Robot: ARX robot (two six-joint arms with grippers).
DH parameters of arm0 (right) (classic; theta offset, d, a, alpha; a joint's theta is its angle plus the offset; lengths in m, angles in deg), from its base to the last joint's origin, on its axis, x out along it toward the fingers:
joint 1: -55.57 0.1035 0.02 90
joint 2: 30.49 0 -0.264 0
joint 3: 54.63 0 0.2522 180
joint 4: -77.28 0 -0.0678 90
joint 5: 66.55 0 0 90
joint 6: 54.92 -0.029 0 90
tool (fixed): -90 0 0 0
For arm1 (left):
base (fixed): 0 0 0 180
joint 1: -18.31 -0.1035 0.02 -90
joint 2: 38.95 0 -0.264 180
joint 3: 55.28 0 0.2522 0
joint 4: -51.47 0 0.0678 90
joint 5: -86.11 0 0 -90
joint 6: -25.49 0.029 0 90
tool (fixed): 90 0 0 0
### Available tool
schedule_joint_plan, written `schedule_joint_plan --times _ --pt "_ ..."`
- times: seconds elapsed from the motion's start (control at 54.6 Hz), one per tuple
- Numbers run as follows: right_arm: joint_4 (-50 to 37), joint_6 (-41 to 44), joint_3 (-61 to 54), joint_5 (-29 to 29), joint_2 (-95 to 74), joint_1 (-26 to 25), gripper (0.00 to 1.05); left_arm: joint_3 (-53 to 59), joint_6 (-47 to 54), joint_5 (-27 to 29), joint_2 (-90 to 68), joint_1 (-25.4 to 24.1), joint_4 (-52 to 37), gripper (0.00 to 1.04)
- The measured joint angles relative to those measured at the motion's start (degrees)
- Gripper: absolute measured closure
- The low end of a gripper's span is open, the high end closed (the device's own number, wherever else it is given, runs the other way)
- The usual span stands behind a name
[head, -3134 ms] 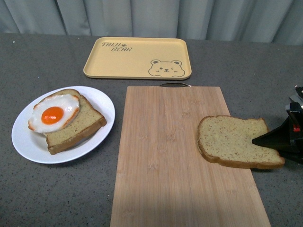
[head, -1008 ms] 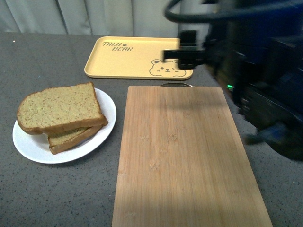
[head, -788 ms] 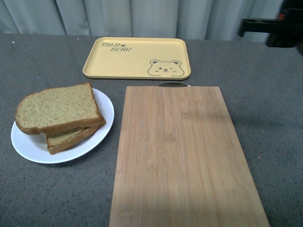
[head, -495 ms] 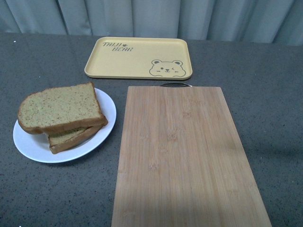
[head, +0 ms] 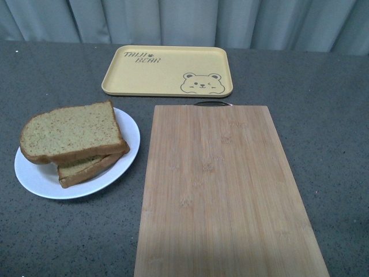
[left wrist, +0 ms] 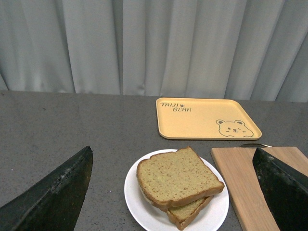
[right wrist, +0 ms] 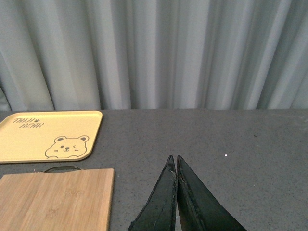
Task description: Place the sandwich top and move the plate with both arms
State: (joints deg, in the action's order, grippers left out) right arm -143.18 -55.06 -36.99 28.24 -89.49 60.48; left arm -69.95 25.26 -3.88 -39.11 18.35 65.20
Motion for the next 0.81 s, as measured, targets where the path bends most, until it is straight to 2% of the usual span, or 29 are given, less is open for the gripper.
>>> schedule_joint_plan --times 0.073,0.183,0.807 --pt "2.7 0.0 -0.9 -3.8 3.6 -2.6 1.04 0.0 0.0 0.0 0.0 0.0 0.0 0.07" --pt "6.9 0.0 -2.1 -4.5 8.7 -4.6 1.04 0.0 0.0 0.0 0.0 0.0 0.0 0.07" --pt "27.3 0.0 -3.6 -4.7 32.0 -4.8 1.04 0.0 0.0 0.0 0.0 0.0 0.0 0.07"
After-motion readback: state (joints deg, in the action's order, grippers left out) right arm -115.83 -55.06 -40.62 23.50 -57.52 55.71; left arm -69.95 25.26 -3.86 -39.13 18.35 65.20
